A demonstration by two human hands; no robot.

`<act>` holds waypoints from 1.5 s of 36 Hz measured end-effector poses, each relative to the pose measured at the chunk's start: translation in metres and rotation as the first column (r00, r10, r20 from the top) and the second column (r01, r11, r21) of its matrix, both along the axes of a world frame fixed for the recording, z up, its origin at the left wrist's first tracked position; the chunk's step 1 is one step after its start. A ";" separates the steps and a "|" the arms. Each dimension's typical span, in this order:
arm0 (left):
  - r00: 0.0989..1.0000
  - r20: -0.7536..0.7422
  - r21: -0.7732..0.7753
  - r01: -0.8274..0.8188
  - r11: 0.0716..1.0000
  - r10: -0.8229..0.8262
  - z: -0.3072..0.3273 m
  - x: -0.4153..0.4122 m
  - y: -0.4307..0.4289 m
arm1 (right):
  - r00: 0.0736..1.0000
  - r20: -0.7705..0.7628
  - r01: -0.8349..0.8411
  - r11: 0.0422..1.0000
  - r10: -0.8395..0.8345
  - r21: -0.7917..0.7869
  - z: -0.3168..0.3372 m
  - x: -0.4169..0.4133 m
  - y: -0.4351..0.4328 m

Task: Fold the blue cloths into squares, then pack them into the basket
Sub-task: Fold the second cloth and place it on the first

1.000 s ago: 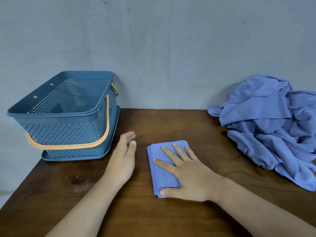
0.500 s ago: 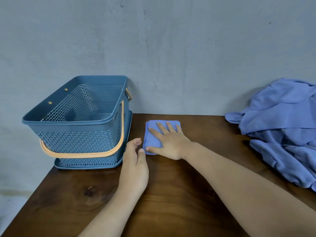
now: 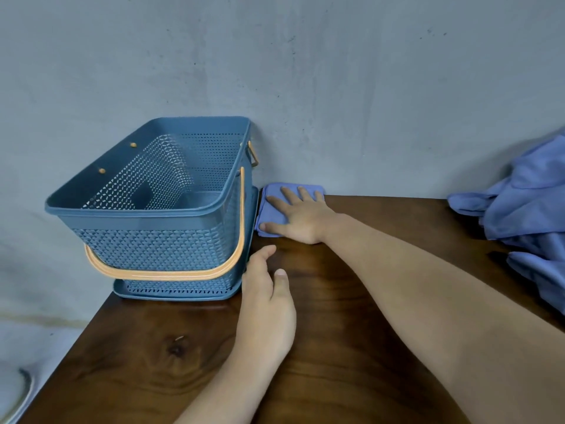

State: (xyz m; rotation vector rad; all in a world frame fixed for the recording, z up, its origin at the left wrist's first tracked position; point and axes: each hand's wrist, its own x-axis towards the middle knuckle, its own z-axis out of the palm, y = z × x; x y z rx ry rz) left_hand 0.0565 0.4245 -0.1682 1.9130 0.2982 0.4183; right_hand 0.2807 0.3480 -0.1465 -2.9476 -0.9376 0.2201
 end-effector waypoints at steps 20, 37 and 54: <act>0.996 -0.067 0.157 0.069 0.985 -0.059 -0.005 -0.002 0.001 | 0.996 0.075 -0.043 0.998 0.040 0.050 -0.002 -0.012 -0.004; 0.934 -0.126 0.594 0.340 0.729 -0.334 0.005 -0.023 -0.023 | 0.943 0.246 0.134 0.931 -0.225 0.340 -0.007 -0.198 -0.224; 0.830 -0.064 0.561 0.490 0.668 -0.554 0.041 0.054 -0.245 | 0.675 0.346 0.375 0.708 -0.651 0.599 -0.006 -0.217 -0.382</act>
